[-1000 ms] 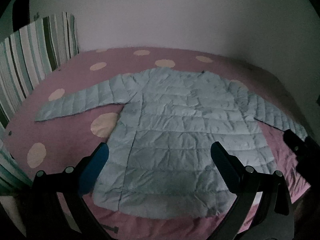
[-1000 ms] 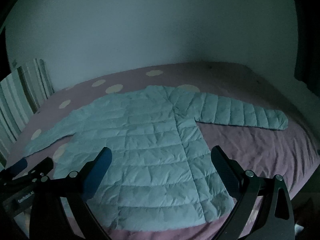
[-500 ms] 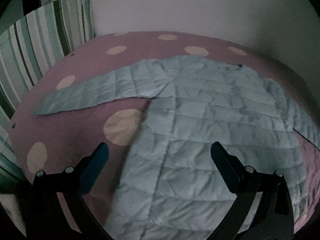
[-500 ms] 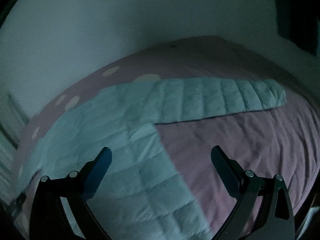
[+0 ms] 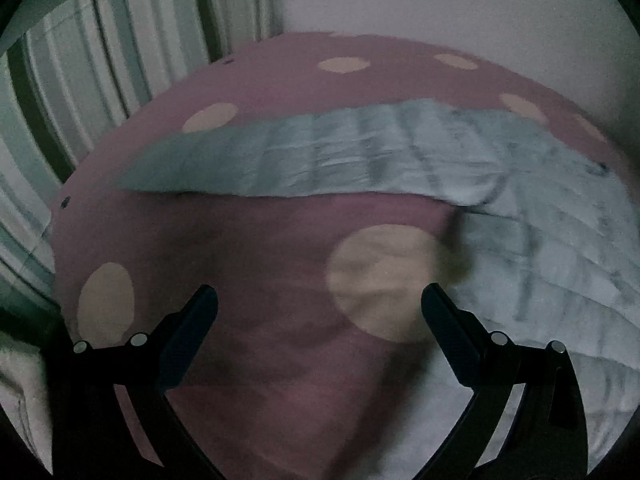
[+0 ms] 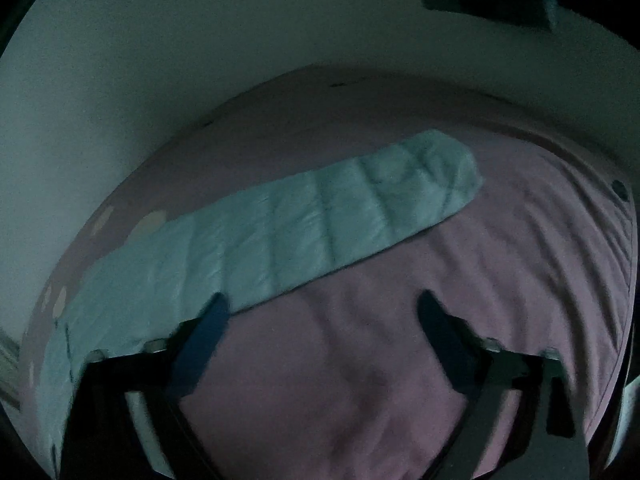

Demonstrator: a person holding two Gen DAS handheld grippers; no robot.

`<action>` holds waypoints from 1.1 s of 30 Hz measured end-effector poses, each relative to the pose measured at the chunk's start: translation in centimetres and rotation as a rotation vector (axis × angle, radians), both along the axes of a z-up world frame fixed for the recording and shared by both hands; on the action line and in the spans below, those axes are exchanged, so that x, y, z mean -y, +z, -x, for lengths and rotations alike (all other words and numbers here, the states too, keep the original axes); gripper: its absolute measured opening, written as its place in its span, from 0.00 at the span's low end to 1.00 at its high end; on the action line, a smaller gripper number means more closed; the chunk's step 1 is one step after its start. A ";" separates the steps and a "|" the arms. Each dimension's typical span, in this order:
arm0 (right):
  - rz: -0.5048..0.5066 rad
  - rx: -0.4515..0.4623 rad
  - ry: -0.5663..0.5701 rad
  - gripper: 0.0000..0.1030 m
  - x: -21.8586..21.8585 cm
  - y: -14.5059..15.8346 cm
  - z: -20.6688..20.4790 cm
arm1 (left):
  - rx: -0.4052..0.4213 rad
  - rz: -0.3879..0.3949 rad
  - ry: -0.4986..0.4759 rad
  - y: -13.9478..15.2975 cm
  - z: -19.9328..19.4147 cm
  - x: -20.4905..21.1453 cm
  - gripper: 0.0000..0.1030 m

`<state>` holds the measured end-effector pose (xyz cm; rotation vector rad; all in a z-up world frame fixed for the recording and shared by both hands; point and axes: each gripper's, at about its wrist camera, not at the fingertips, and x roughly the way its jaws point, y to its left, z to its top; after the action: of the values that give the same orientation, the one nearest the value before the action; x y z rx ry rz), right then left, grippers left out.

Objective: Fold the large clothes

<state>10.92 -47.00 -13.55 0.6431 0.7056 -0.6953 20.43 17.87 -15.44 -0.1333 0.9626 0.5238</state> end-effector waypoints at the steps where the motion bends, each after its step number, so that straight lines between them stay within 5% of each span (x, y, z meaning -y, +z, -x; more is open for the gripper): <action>1: -0.051 0.009 -0.027 0.59 1.6 -0.7 0.2 | -0.009 0.005 0.024 -0.5 -0.1 -0.9 0.98; 14: -0.210 0.117 -0.280 0.64 12.4 -4.0 2.8 | -0.045 0.015 0.216 -3.7 0.1 -7.2 0.98; 33: -0.284 0.180 -0.258 0.66 13.9 -4.3 2.0 | -0.013 0.023 0.238 -5.1 0.4 -8.1 0.98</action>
<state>8.88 -60.91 -17.81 1.0583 0.5630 -0.7688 20.07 26.02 -20.58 -0.2678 0.9711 0.7328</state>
